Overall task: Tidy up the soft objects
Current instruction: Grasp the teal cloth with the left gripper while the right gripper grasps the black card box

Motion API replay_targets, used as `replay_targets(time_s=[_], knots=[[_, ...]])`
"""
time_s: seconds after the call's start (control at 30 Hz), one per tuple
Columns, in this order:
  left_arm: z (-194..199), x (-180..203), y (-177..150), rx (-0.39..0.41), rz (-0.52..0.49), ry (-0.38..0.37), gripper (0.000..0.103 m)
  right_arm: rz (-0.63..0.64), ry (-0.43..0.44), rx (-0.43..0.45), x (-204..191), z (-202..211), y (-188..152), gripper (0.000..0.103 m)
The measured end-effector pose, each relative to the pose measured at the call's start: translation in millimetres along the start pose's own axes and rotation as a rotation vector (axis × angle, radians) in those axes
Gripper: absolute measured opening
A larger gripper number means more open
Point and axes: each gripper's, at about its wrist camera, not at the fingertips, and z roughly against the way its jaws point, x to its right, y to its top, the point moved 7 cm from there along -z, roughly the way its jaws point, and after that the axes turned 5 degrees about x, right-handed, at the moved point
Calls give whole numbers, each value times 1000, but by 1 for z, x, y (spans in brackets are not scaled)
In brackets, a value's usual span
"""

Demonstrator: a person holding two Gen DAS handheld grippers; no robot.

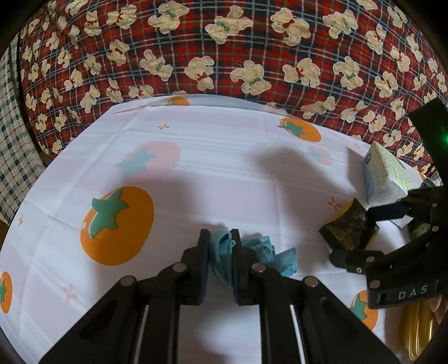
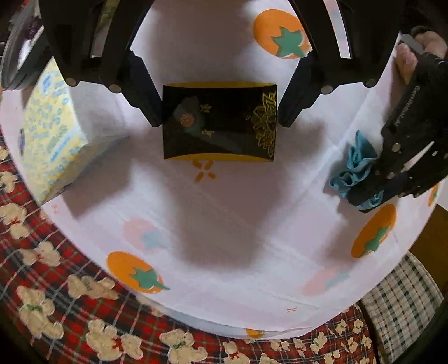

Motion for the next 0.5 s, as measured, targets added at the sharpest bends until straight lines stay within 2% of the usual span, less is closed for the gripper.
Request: replay_targets(time_s=[0.1,0.2,0.5], knots=[[0,0,0,6,-2,-1,12,6,-7,31,-1,6,1,81],[4,0,2,29,-8,5,12,25,-32,101,-5,23,3,81],[36,-2,6,175,-8,90,12,-10,-42,371,-25,82,-17,81]])
